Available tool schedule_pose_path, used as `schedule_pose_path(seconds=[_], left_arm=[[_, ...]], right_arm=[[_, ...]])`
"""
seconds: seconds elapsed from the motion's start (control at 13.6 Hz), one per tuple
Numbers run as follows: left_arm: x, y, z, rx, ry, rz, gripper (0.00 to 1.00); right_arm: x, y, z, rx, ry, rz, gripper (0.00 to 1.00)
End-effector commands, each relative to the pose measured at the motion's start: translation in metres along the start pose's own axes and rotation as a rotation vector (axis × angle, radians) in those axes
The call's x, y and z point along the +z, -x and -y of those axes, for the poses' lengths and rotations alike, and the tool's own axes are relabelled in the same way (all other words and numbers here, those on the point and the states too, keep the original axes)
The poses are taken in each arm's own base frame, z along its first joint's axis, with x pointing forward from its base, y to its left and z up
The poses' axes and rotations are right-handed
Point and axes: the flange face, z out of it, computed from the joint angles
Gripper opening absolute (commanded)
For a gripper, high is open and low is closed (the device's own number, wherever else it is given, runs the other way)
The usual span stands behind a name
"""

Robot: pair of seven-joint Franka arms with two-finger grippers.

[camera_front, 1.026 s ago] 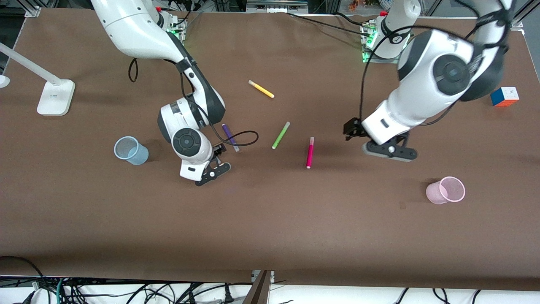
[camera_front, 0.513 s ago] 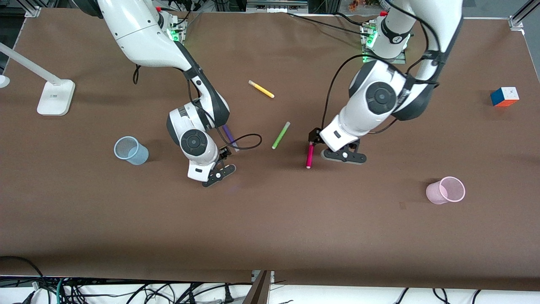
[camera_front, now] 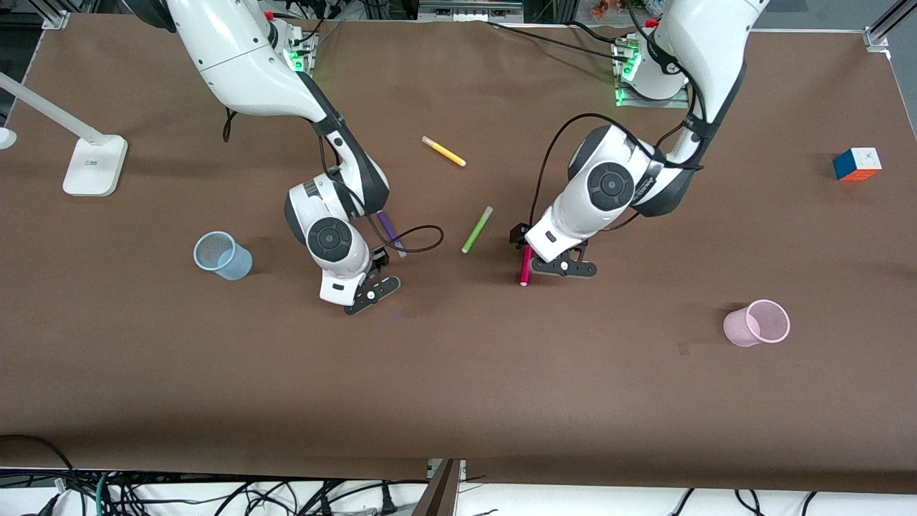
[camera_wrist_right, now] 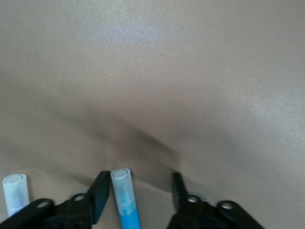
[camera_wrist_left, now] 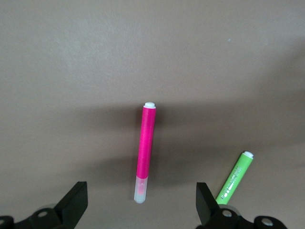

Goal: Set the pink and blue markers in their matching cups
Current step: 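Close the right gripper on the blue marker while the left gripper grasps the pink marker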

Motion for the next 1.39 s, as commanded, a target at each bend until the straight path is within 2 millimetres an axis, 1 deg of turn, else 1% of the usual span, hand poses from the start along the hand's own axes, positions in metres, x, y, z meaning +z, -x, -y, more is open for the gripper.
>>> schedule_pose_path(seconds=[0.0,0.15,0.22,0.29,0.44,0.59,0.66,0.73,0.81,0.88,1.03,1.1,1.17,1.32], left_arm=[[0.008,-0.004,0.0,0.019,-0.048,-0.022,1.0],[0.012,-0.008,0.002,0.011,-0.088,-0.036,1.0],[0.018,-0.01,0.0,-0.002,-0.095,-0.035,1.0],[0.023,-0.01,-0.007,-0.007,-0.094,-0.033,1.0],[0.037,-0.011,-0.016,0.008,-0.103,-0.025,1.0],[0.044,-0.015,-0.019,0.01,-0.112,-0.031,1.0],[0.046,-0.016,-0.018,0.024,-0.126,-0.038,1.0],[0.049,-0.016,-0.018,0.039,-0.138,-0.04,1.0],[0.054,-0.016,-0.016,0.041,-0.143,-0.038,1.0],[0.058,-0.016,-0.015,0.041,-0.144,-0.035,1.0],[0.067,-0.014,-0.015,0.054,-0.154,-0.029,1.0],[0.071,-0.012,-0.018,0.059,-0.155,-0.024,1.0],[0.074,-0.011,-0.019,0.066,-0.154,-0.026,1.0],[0.078,-0.012,-0.02,0.076,-0.151,-0.035,1.0]], right_arm=[[-0.001,0.004,0.003,-0.017,-0.004,0.001,0.0],[-0.005,0.002,0.005,-0.021,-0.003,-0.005,0.0],[-0.01,0.001,0.004,-0.028,0.0,-0.012,0.0],[-0.022,0.0,0.0,-0.043,0.001,-0.023,0.0],[-0.058,0.001,-0.016,-0.093,0.002,-0.003,0.0],[-0.1,-0.003,-0.033,-0.152,-0.006,0.056,0.0],[-0.126,0.001,-0.053,-0.202,-0.028,0.108,0.0],[-0.141,0.006,-0.072,-0.25,-0.047,0.144,0.0],[-0.153,0.01,-0.085,-0.298,-0.064,0.168,0.0],[-0.158,0.016,-0.097,-0.346,-0.085,0.197,0.0],[-0.157,0.03,-0.121,-0.397,-0.122,0.246,0.0],[-0.169,0.037,-0.134,-0.408,-0.131,0.236,0.0],[-0.174,0.041,-0.147,-0.412,-0.14,0.22,0.0],[-0.177,0.047,-0.168,-0.468,-0.185,0.18,0.0]])
